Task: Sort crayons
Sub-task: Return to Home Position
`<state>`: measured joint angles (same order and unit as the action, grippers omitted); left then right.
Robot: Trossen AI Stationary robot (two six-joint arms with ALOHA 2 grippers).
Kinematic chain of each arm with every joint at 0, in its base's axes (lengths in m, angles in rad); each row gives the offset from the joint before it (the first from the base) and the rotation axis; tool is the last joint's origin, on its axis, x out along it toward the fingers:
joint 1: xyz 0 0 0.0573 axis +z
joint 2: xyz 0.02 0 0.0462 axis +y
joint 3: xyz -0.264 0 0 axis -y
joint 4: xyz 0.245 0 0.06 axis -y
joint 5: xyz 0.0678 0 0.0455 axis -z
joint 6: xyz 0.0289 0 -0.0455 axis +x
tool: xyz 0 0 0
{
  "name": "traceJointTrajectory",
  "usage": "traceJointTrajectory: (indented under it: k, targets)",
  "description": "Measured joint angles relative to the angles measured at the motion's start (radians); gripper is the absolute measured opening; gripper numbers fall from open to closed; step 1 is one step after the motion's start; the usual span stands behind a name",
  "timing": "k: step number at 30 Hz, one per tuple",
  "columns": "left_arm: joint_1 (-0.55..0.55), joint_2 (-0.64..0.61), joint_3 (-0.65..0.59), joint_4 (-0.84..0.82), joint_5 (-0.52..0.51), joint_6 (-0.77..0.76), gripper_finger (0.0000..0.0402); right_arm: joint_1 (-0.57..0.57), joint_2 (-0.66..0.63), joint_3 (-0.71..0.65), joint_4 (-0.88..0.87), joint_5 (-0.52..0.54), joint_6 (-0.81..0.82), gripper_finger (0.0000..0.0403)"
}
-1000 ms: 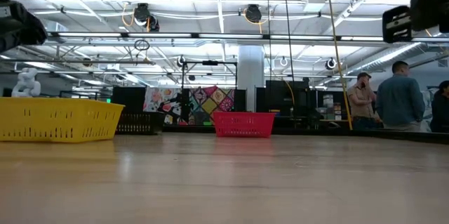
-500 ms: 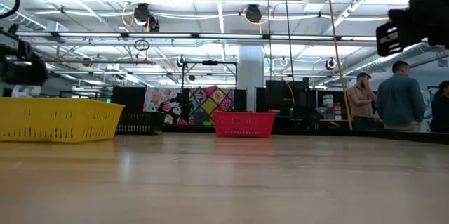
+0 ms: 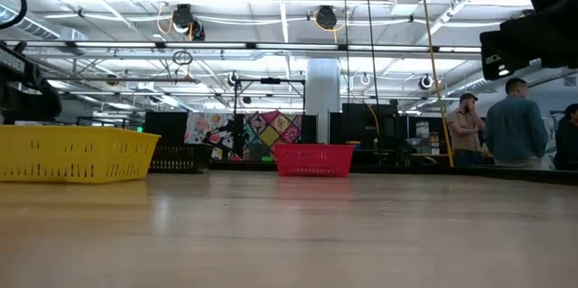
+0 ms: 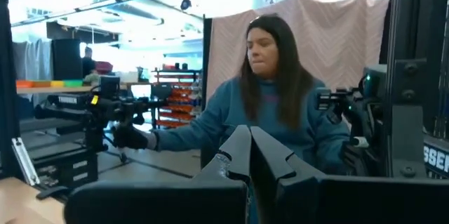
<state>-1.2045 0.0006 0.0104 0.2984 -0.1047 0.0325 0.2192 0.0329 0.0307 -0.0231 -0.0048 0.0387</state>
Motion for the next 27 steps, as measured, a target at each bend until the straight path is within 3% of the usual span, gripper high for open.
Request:
traceJointTrajectory:
  k: [7,17,27]
  targets:
    - [0.000,0.000,0.001,-0.055,0.003,-0.004,0.0001,0.000,0.083,0.000,0.000,0.000,0.007,0.0098]
    - [0.000,0.000,0.003,-0.062,0.017,-0.185,0.0001,-0.002,0.110,0.000,0.045,0.004,0.032,0.0098]
    - [0.000,0.000,0.006,0.105,0.279,-0.049,0.0001,-0.002,0.089,0.021,0.056,0.185,-0.060,0.0098]
